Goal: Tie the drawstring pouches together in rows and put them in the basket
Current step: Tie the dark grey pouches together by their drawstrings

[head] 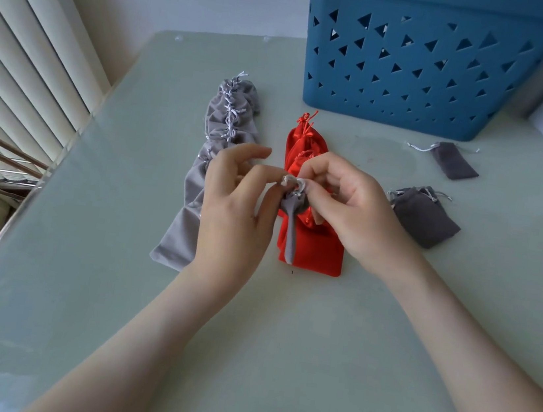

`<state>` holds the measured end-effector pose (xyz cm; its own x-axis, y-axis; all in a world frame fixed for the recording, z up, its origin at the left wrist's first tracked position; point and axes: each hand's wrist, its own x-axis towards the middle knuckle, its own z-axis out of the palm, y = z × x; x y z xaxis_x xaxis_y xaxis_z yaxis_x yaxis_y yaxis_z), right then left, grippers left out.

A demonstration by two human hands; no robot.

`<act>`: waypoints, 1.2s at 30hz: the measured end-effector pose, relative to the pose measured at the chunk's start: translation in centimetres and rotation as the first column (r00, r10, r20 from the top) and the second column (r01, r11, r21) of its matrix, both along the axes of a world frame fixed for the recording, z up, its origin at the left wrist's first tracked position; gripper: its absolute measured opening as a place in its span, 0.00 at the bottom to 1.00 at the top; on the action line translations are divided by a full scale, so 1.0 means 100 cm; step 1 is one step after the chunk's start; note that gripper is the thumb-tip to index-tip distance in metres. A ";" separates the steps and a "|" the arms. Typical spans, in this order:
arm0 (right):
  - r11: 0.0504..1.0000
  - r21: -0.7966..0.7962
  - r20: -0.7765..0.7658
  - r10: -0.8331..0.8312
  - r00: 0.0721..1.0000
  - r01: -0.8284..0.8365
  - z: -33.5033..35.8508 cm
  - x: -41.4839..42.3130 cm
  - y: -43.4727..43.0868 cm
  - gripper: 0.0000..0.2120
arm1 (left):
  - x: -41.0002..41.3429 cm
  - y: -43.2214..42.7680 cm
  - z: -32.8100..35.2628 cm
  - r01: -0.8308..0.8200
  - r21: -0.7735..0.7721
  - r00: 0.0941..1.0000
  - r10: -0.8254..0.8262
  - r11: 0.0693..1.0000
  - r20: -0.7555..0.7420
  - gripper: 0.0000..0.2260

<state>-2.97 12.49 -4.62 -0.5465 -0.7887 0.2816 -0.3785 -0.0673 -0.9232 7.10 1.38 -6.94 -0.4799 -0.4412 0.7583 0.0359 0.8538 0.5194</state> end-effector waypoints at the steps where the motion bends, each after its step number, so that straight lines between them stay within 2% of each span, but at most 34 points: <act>1: 1.000 0.007 -0.014 -0.013 1.000 0.013 -0.001 -0.001 0.000 0.07 | 0.000 -0.001 0.000 -0.010 -0.051 1.000 0.010 0.999 -0.002 0.03; 4: 0.995 0.007 -0.060 -0.099 0.993 0.099 -0.002 -0.005 0.000 0.04 | -0.003 -0.004 -0.001 -0.045 -0.150 0.999 0.043 0.988 -0.019 0.04; 11: 0.982 0.035 -0.101 -0.182 0.978 0.187 -0.002 -0.005 0.000 0.07 | -0.004 -0.004 -0.001 -0.028 -0.097 0.999 0.026 0.995 -0.027 0.04; 14: 0.982 0.028 -0.053 -0.188 0.981 0.189 0.001 -0.004 0.000 0.08 | -0.003 -0.005 -0.001 -0.006 -0.062 0.999 0.004 0.998 -0.032 0.05; 17: 0.995 0.016 0.073 -0.095 0.993 0.094 0.005 -0.003 0.003 0.02 | -0.002 -0.003 0.000 0.009 0.015 1.000 -0.009 1.000 -0.010 0.07; 20: 0.995 0.097 0.018 -0.031 0.999 0.029 0.004 -0.002 0.003 0.16 | -0.003 -0.001 0.001 0.027 0.117 0.999 -0.030 0.993 0.026 0.08; 22: 0.990 0.136 -0.065 -0.033 0.997 0.042 0.002 0.001 0.001 0.19 | -0.003 0.001 0.001 0.057 0.184 0.997 -0.065 0.981 0.037 0.07; 24: 0.989 0.121 -0.067 -0.075 0.995 0.082 0.001 -0.001 0.001 0.16 | -0.003 0.002 0.003 0.111 0.237 0.991 -0.124 0.965 0.040 0.04; 29: 0.985 0.040 0.118 -0.173 0.978 0.169 0.005 -0.019 0.005 0.16 | -0.004 0.002 0.001 0.203 0.301 0.966 -0.241 0.932 0.096 0.18; 31: 0.959 0.068 0.152 -0.281 0.948 0.274 0.002 -0.032 0.008 0.17 | -0.004 0.000 -0.007 0.223 0.231 0.941 -0.271 0.947 0.205 0.23; 32: 0.930 0.111 0.121 -0.363 0.924 0.351 0.000 -0.039 0.009 0.17 | -0.004 -0.001 -0.010 0.218 0.150 0.914 -0.255 0.964 0.315 0.26; 34: 0.843 0.225 0.006 -0.502 0.865 0.488 -0.004 -0.053 0.013 0.16 | -0.004 -0.004 -0.018 0.222 -0.082 0.834 -0.145 0.972 0.533 0.32; 36: 0.768 0.334 -0.107 -0.545 0.831 0.547 -0.008 -0.062 0.016 0.16 | -0.004 -0.004 -0.024 0.253 -0.193 0.776 -0.080 0.948 0.626 0.32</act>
